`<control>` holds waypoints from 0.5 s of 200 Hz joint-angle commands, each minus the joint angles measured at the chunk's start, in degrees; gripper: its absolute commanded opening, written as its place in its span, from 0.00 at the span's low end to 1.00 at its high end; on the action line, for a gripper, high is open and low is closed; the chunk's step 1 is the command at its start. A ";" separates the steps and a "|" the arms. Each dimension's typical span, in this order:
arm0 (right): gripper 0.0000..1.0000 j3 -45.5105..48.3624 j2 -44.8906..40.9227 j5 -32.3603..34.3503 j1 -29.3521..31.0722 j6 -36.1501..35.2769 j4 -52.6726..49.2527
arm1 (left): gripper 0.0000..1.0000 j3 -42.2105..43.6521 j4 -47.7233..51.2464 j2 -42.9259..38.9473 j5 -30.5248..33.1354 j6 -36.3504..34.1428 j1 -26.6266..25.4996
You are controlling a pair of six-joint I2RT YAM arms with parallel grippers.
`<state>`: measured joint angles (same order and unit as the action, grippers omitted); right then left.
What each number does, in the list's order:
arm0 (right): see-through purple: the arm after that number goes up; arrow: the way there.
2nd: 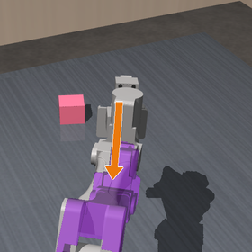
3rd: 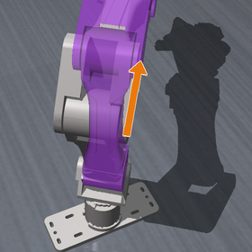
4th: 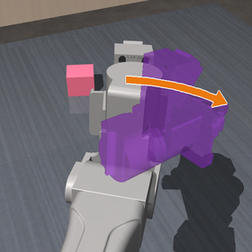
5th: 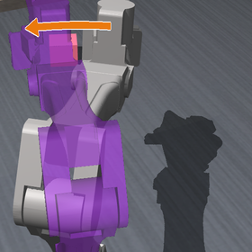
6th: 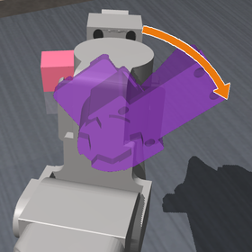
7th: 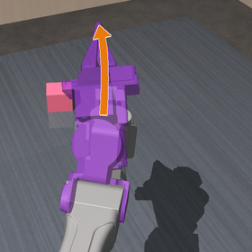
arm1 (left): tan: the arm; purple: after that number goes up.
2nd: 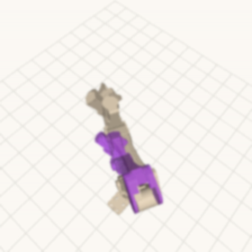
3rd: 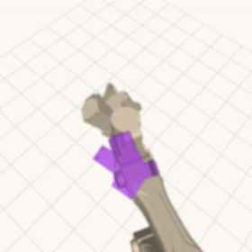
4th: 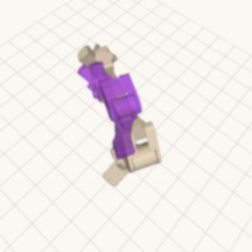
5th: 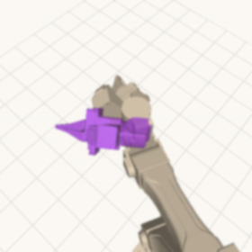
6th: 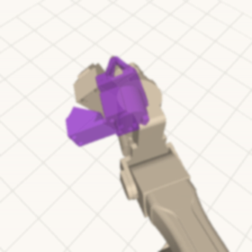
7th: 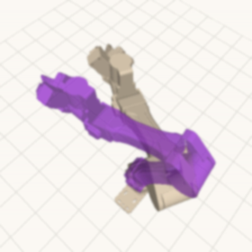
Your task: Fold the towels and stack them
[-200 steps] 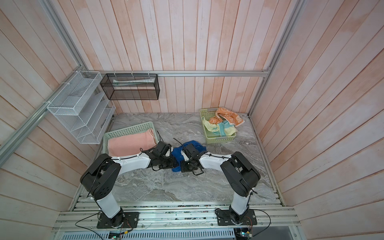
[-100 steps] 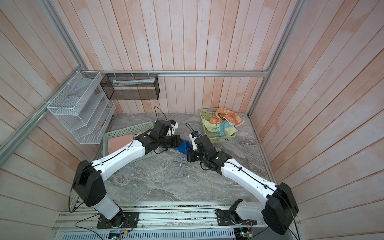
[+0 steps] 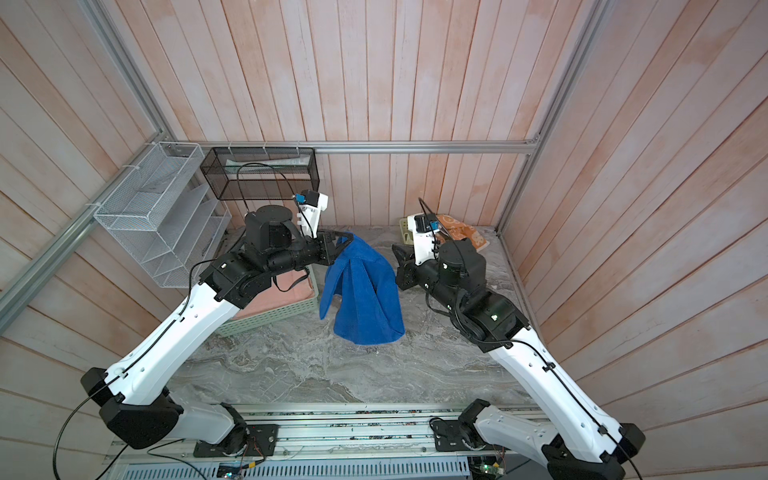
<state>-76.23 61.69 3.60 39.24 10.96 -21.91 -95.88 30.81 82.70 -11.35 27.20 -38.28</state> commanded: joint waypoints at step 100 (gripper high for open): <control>0.30 30.61 4.68 -12.17 -5.18 10.88 6.64 | 0.46 28.02 -11.58 10.47 -7.67 6.81 -0.93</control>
<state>-45.82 64.27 -4.75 34.24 19.07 -20.14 -67.85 20.64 93.30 -17.52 34.17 -38.68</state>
